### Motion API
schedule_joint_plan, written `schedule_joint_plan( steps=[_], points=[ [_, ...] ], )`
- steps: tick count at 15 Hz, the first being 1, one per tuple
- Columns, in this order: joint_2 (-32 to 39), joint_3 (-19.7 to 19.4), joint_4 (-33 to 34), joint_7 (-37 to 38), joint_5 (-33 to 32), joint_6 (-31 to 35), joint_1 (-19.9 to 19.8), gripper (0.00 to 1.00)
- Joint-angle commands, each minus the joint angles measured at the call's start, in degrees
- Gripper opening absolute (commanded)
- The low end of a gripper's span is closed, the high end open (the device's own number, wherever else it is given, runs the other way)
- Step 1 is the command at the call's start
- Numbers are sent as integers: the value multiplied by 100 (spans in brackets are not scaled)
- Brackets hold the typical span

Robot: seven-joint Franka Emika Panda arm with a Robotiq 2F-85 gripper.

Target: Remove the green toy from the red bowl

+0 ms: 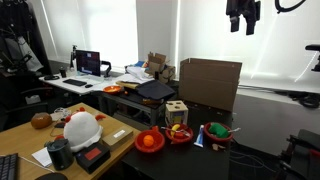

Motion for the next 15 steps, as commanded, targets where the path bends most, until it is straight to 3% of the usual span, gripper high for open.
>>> schedule_joint_plan(
  steps=[1,15],
  points=[
    [4,1,10,0,-1,-10,-2,100],
    [278,-83,128,-35,-59,22,-84,100]
  ],
)
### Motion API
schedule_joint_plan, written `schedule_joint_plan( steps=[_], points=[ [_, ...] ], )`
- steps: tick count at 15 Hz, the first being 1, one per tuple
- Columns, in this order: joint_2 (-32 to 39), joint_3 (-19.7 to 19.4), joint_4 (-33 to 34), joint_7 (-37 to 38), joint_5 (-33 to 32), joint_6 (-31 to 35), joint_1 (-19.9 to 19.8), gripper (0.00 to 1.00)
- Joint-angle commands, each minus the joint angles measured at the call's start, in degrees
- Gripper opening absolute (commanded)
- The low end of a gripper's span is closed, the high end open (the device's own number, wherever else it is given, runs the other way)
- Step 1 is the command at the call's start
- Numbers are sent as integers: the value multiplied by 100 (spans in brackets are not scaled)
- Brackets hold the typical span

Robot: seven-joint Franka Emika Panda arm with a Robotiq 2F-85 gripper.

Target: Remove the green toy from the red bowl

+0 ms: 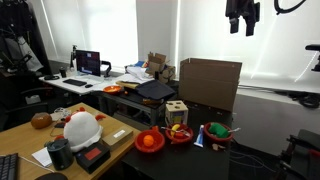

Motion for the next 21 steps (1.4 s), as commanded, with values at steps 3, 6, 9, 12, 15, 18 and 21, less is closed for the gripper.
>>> schedule_joint_plan(
  steps=[3,6,9,12,15,18,21],
  points=[
    [528,-84,201,-99,-183,231,-77,100],
    [908,-122,274,-43,-361,532,-112,100],
    [1396,-130,384,51,-710,1031,-117,100],
    [1895,-188,576,75,-1024,1174,-101,100],
    [2404,-257,904,103,-1341,1167,-61,100],
    [2909,-385,1362,58,-1996,1055,-45,100],
    [3304,-616,1754,-130,-2614,1056,-108,100]
  ],
)
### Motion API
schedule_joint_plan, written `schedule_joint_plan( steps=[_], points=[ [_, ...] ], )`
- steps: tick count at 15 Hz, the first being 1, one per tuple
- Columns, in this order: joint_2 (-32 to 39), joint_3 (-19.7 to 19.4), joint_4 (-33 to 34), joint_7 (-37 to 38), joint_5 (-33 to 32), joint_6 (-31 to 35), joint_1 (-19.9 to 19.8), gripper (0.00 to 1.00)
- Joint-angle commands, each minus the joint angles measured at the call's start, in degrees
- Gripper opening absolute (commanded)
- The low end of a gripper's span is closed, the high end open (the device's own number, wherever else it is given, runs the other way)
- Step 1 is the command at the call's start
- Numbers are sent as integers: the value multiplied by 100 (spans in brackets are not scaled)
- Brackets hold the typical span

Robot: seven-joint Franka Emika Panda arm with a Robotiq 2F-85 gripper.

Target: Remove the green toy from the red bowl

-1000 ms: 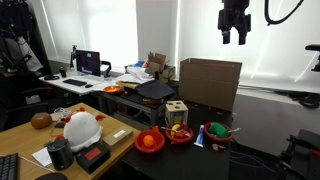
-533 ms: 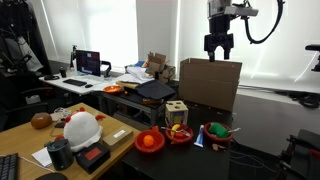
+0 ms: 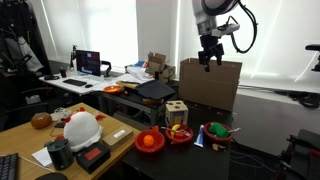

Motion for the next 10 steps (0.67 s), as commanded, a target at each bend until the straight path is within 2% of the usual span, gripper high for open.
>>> schedule_joint_plan(
  steps=[1,3,6,10],
  points=[
    [537,-337,649,-170,-665,-124,-50,100],
    [700,-543,842,-326,-844,-162,-167,100],
    [936,-710,1165,-922,-551,-242,-461,100],
    [1158,-751,1449,-1614,-73,-392,-839,100]
  ],
)
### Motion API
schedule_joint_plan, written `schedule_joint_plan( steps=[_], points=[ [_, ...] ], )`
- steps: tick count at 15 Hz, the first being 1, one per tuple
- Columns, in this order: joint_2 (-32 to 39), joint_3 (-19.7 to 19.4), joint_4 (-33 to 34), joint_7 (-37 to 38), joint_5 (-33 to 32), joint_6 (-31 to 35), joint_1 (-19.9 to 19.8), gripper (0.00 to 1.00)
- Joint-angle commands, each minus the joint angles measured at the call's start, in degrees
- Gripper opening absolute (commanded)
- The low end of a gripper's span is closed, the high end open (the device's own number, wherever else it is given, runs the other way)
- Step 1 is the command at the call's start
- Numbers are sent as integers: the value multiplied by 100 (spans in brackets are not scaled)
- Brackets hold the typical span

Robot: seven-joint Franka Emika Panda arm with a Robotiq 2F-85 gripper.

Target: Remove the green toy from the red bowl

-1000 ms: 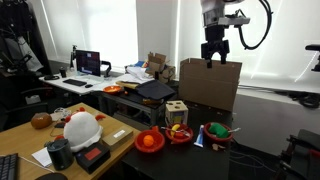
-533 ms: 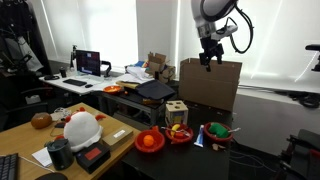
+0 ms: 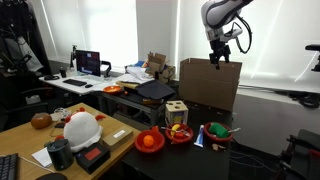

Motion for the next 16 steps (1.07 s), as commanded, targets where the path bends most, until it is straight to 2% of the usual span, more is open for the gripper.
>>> schedule_joint_plan(
  steps=[1,7,11,16],
  points=[
    [243,-6,388,-560,439,-320,-231,100],
    [657,-54,194,-467,580,292,-355,100],
    [1177,-43,1,-150,680,1237,-350,100],
    [1924,-30,-51,259,1195,2181,-360,100]
  ],
)
